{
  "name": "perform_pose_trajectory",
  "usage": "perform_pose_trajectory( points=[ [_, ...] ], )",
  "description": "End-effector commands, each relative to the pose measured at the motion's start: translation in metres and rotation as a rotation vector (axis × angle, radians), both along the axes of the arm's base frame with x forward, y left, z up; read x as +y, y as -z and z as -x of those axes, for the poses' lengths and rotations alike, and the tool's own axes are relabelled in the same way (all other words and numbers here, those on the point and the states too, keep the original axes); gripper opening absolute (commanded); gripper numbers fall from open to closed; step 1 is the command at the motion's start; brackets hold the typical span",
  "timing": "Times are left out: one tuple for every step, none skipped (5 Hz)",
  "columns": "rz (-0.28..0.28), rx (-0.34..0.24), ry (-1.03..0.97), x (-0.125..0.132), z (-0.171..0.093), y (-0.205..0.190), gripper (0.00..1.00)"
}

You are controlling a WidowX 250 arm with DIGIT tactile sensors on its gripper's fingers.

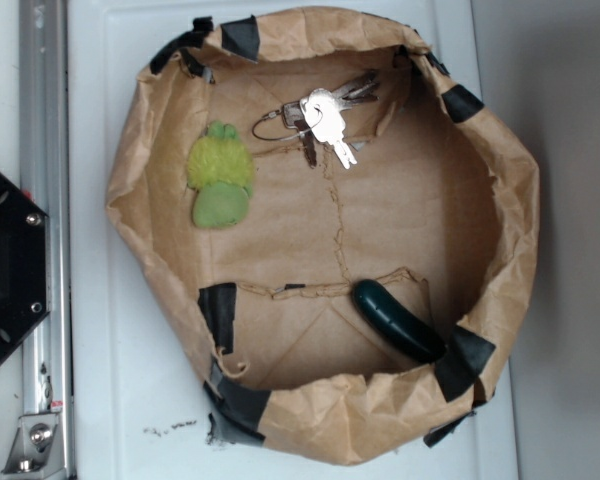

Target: Grab the silver keys.

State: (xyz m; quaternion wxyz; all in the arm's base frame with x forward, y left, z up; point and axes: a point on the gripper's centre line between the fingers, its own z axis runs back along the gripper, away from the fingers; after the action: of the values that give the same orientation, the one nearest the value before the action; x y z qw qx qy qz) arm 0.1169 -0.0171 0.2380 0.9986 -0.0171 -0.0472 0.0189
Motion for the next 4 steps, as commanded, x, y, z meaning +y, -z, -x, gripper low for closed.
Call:
perform_pose_trajectory(
  points=[
    [0.000,0.000,0.000,0.000,0.000,0.000,1.00],
    [-0.006,-0.058,-0.031,0.004,-0.046,0.014,1.00],
    [-0.045,-0.119,-0.003,0.008,-0.078,0.040,1.00],
    [-0.080,-0.142,-0.029,0.023,-0.095,0.070,1.00]
  ],
)
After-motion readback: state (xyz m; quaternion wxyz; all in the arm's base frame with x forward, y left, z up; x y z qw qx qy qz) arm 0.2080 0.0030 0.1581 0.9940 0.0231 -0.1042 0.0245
